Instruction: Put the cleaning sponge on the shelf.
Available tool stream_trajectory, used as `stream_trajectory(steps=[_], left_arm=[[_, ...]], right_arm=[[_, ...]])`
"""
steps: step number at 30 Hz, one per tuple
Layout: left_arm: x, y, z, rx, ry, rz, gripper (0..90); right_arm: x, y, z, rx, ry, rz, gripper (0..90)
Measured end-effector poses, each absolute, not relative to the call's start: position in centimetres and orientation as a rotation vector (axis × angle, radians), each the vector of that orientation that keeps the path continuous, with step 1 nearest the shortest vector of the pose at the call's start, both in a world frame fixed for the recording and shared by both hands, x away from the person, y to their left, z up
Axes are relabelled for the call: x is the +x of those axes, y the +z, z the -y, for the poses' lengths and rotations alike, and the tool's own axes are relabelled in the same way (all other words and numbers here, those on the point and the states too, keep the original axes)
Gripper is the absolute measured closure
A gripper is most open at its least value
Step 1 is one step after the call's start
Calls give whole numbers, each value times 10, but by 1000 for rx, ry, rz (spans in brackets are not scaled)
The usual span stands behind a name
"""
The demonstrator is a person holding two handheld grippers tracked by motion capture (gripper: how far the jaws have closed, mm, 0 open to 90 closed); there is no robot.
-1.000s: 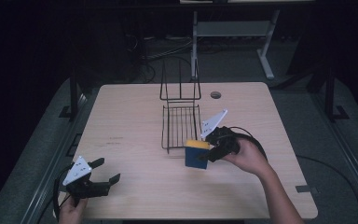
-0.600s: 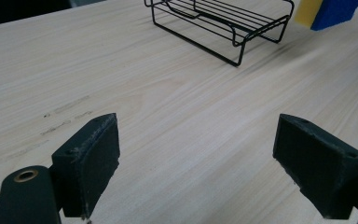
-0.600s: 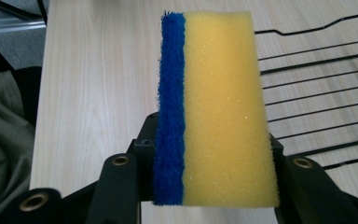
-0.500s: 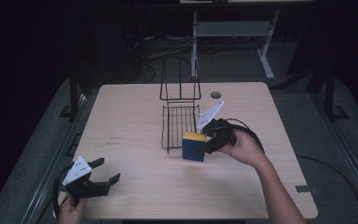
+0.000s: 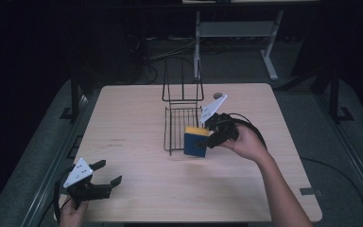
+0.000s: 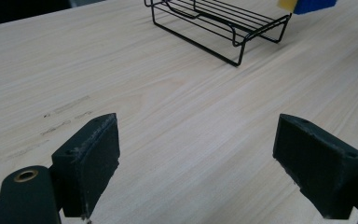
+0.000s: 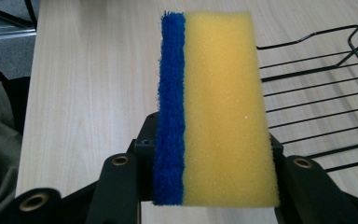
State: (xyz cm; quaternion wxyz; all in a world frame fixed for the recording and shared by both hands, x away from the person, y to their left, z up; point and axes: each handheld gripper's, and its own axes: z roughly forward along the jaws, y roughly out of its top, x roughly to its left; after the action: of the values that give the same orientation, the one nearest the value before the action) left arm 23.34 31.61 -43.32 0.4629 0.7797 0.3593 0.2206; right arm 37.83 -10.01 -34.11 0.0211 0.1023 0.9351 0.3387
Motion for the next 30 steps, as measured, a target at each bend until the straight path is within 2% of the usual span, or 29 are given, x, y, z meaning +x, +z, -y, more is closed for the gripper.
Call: stream_trajectory(steps=[30], left_arm=[[235, -434, -316, 1925, 537, -878, 141]], right_arm=[[420, -341, 113, 427, 1085, -2869, 560]])
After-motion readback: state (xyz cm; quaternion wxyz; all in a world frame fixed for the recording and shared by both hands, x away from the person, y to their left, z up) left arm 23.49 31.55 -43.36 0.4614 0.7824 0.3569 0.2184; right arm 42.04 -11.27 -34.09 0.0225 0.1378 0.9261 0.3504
